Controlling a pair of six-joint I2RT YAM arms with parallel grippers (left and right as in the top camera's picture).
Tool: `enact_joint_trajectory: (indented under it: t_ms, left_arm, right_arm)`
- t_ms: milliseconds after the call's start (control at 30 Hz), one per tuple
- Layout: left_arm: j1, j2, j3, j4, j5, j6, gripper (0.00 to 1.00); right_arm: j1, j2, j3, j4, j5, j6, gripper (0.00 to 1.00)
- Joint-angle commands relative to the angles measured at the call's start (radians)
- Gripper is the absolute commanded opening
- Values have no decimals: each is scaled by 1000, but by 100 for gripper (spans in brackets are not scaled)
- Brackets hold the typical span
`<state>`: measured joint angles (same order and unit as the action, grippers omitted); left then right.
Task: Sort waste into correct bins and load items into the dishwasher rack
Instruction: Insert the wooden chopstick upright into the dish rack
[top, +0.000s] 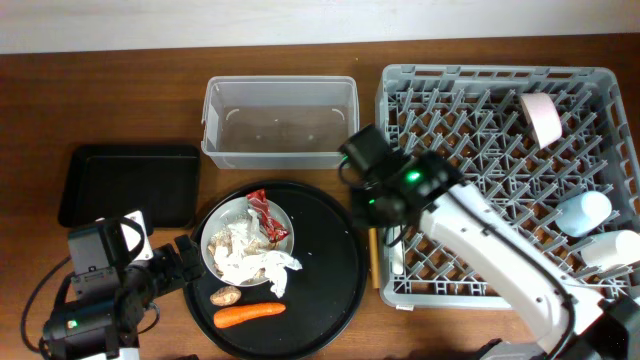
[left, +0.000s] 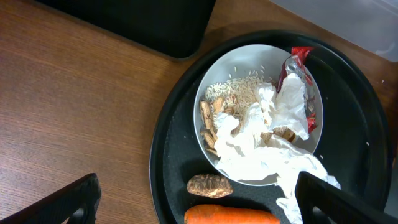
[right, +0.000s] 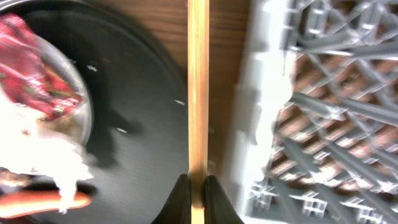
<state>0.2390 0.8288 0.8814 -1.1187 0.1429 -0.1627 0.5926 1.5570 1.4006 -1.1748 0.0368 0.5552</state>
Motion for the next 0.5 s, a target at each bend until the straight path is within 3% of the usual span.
enact_joint_trajectory:
  t_ms: [0, 300, 367, 467]
  left_arm:
    - [6, -3, 17, -2, 7, -8, 99]
    - [6, -3, 17, -5, 7, -8, 99]
    - [6, -3, 17, -5, 7, -8, 99]
    - [6, -3, 17, -5, 7, -8, 99]
  right_arm:
    - [-135, 21, -14, -33, 13, -133, 4]
    - [-214, 134, -122, 104, 32, -159, 4]
    - [-214, 133, -121, 132, 58, -159, 41]
    - [-214, 128, -70, 80, 67, -159, 41]
